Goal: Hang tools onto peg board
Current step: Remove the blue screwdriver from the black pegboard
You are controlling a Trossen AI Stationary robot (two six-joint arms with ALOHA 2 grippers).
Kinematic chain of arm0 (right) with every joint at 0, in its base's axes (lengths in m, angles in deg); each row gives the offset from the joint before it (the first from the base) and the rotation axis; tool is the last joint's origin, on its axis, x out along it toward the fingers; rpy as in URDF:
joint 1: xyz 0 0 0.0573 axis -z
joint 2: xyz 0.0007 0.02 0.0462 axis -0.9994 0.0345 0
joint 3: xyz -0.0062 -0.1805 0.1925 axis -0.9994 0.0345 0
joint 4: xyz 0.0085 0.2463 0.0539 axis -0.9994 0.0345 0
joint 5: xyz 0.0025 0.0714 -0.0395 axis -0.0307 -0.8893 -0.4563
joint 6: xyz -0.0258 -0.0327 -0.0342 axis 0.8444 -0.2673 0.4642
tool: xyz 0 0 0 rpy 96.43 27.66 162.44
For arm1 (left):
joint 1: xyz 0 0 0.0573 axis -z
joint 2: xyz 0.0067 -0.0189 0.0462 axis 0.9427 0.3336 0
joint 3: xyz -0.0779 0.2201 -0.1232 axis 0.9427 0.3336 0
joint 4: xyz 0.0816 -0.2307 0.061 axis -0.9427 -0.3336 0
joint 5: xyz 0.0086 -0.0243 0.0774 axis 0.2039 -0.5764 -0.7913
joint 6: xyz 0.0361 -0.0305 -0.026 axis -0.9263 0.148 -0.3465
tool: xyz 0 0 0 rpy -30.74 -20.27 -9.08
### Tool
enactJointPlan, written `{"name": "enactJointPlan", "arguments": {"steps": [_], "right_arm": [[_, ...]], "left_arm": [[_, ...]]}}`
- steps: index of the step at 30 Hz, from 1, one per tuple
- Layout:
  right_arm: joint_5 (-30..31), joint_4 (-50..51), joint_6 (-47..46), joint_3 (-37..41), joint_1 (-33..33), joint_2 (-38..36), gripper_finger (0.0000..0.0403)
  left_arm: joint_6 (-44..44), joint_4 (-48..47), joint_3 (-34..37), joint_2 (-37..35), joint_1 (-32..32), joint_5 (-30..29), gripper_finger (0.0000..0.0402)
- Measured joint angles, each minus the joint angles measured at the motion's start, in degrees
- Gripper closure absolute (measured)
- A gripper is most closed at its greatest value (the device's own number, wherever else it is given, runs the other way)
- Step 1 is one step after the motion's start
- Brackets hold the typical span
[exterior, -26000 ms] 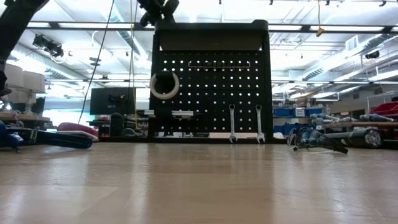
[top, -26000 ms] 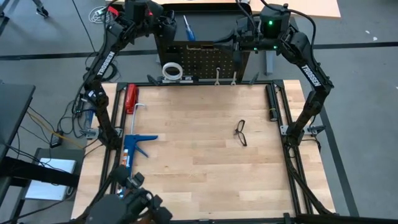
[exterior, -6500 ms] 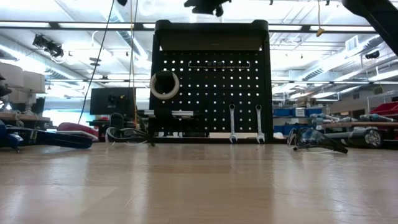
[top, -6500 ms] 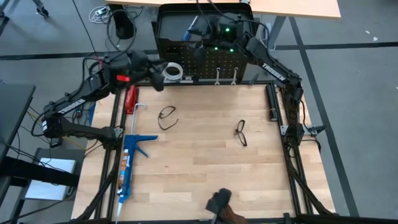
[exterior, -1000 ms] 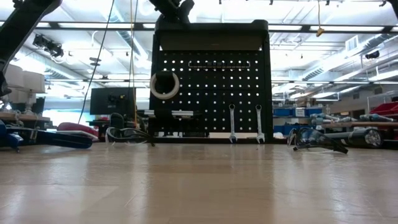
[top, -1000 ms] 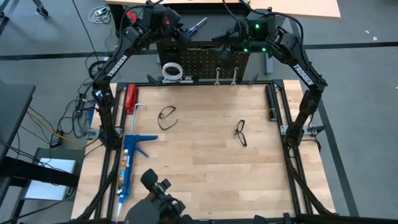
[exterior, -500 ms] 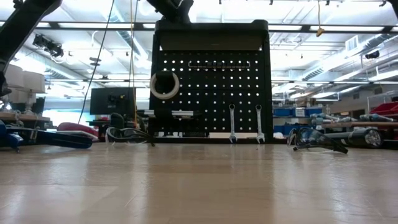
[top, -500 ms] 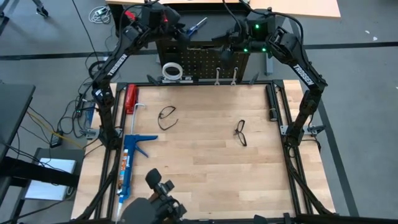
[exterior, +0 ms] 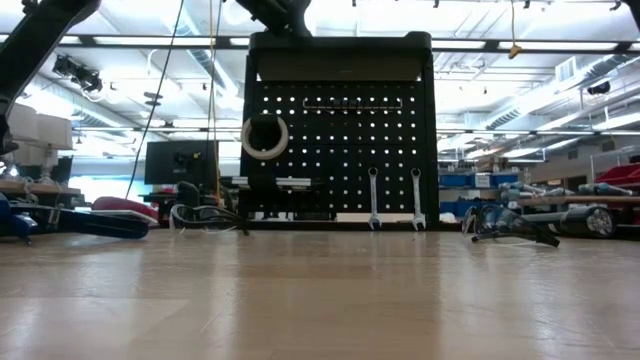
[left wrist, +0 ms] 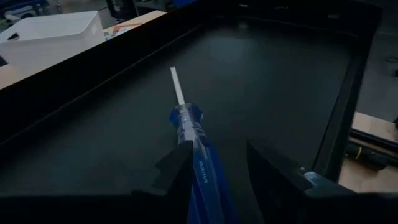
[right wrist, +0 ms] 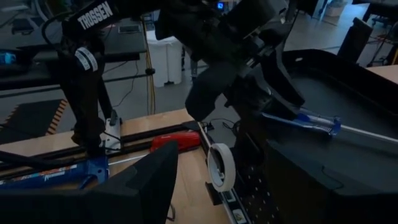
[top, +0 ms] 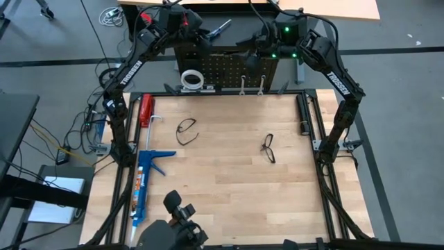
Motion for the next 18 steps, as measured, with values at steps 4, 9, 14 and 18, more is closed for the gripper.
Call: {"name": "enactJointPlan", "arguments": {"steps": [4,9,14,18], "right_arm": [[0.0,-0.11,0.0,0.0,0.0,0.0,0.0165],[0.0,-0.09,-0.02,0.0,0.0,0.0,0.0167],[0.0,-0.06,-0.17,0.0,0.0,0.0,0.0167],[0.0,-0.08,-0.17,0.0,0.0,0.0,0.017]], "left_arm": [[1.92,-0.81,-0.14,0.0,-0.23,-0.44,0.0269],[2.35,-1.17,-0.14,-0.02,-0.11,-1.56,0.0306],[2.24,-1.39,-0.14,-0.07,-0.1,-1.89,0.032],[2.26,-0.98,-0.19,-0.07,-0.05,-3.42,0.0352]]}}
